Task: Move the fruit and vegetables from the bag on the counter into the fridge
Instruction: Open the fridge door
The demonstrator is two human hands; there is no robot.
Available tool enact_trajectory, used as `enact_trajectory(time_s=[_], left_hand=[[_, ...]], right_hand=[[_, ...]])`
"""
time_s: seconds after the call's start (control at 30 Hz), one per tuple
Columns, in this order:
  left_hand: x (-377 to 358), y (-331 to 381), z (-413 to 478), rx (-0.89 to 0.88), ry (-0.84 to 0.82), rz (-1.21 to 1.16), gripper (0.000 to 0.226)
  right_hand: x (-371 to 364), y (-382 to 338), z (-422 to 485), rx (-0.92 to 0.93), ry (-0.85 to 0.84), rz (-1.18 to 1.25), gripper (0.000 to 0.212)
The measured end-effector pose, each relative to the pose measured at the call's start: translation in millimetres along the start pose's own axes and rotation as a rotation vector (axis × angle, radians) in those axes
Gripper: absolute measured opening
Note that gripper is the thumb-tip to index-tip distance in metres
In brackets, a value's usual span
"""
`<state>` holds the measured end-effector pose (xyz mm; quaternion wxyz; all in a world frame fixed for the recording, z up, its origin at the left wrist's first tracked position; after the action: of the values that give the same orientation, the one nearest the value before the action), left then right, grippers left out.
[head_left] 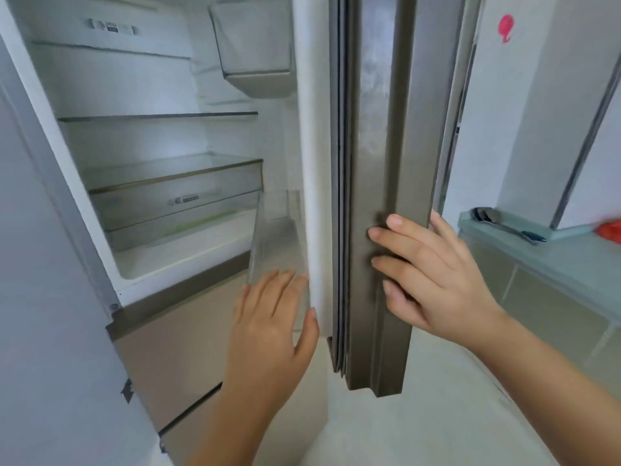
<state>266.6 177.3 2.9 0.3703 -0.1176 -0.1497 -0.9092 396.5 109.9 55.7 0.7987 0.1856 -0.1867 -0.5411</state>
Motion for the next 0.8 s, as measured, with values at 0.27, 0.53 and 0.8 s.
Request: enact_trajectory(time_s=[0.27, 0.53, 0.8], left_hand=[[-46, 47, 0, -0.072, -0.070, -0.085, 0.041], [-95, 89, 5, -0.115, -0.127, -0.189, 0.041], [-149, 139, 13, -0.175, -0.157, -0.264, 0.041]], right_hand=[[34, 58, -48, -0.288, -0.082, -0.141, 0.036], [43, 108, -103, -0.523, -0.237, -0.266, 0.053], [47, 173, -153, -0.693, -0.257, -0.301, 0.064]])
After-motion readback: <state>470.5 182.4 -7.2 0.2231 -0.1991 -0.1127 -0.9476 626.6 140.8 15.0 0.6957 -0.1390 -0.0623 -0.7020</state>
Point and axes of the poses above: each hand's wrist, its own z-axis towards the middle knuckle, its own x-axis out of the back of the hand, y = z × x, the point moved 10 cm from there along z, towards the middle knuckle, and after that the axes turned 14 degrees about y, right-handed, at the moved point
